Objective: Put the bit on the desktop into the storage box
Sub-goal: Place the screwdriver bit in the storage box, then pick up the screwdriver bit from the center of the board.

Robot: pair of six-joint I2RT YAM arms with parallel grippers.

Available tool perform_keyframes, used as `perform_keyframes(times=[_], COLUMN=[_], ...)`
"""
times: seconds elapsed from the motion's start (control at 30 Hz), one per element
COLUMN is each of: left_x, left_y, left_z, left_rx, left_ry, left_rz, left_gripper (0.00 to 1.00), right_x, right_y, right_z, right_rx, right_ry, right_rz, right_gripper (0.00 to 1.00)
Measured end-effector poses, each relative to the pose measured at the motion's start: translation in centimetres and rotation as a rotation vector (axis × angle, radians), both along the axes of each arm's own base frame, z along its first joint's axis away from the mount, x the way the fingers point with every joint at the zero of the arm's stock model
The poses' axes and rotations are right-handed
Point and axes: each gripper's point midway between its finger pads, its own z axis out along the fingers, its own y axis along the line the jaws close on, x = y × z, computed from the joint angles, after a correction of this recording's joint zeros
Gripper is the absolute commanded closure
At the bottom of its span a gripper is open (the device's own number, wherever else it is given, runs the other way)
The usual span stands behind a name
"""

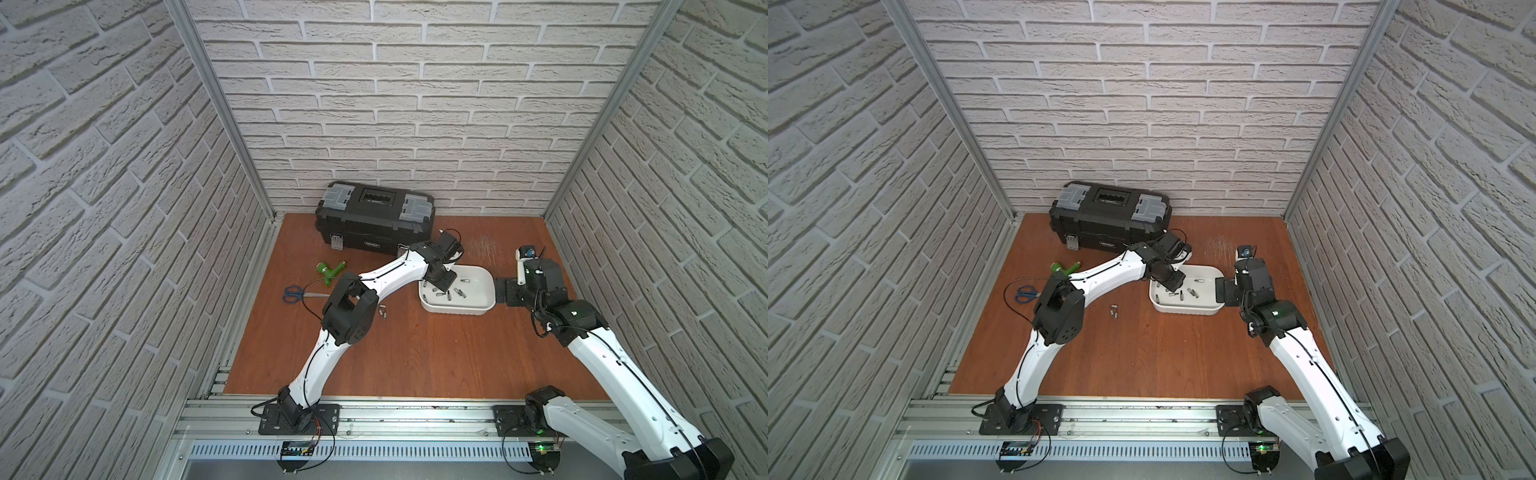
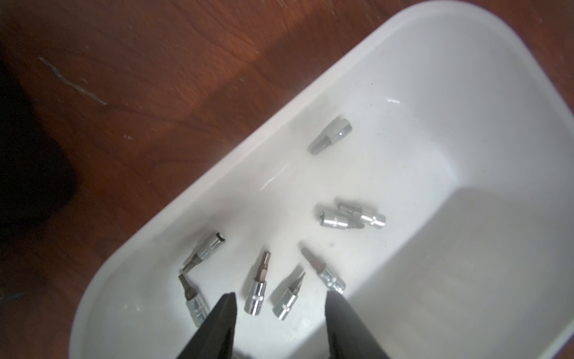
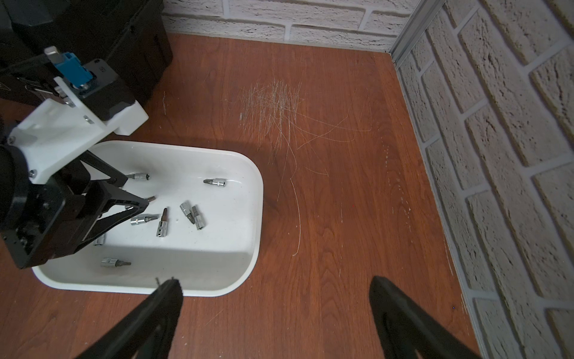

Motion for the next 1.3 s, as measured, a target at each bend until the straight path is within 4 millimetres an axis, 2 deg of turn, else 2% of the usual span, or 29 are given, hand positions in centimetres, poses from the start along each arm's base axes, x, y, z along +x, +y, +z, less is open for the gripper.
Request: perform_keyframes(times=[0.23, 0.47, 0.6, 0.7, 0.87, 1.2, 1.3], left_x=[-0.7, -2.2, -3.0, -3.6, -4.7, -6.2, -6.7], left_y=[0.8, 2.9, 4.9, 6.6, 9.9, 18.2, 20.7], left_z=[1.2, 5.9, 8.5, 9.6, 10.2, 9.1, 8.8], left_rx=[-0.007, -0.049, -0.058, -0.052, -0.023, -0.01, -0.026], left_ry=[-0.007, -0.069, -0.125, -0.162, -0.2, -0.205, -0.201], left_rz=[0.001, 0.012, 0.035, 0.056, 0.108, 0.289, 0.362], left_gripper=[0.34, 0.29, 0.25, 0.2, 0.14, 0.03, 0.02], right_x=[0.0, -0.1, -0.1, 0.0, 0.0, 0.2, 0.5], right_y=[-0.3, -0.4, -0.3, -0.3, 0.1, 1.3, 1.8], right_z=[0.1, 0.0, 0.0, 0.1, 0.1, 0.7, 1.1], right_rx=[-0.012, -0.017, -0.018, -0.019, -0.011, 0.005, 0.008], right_ry=[-0.001, 0.001, 0.002, 0.003, 0.006, 0.001, 0.007], right_rz=[-0.006, -0.007, -0.004, 0.003, 0.026, 0.102, 0.135], right_gripper=[0.02, 0.02, 0.02, 0.02, 0.02, 0.02, 0.02])
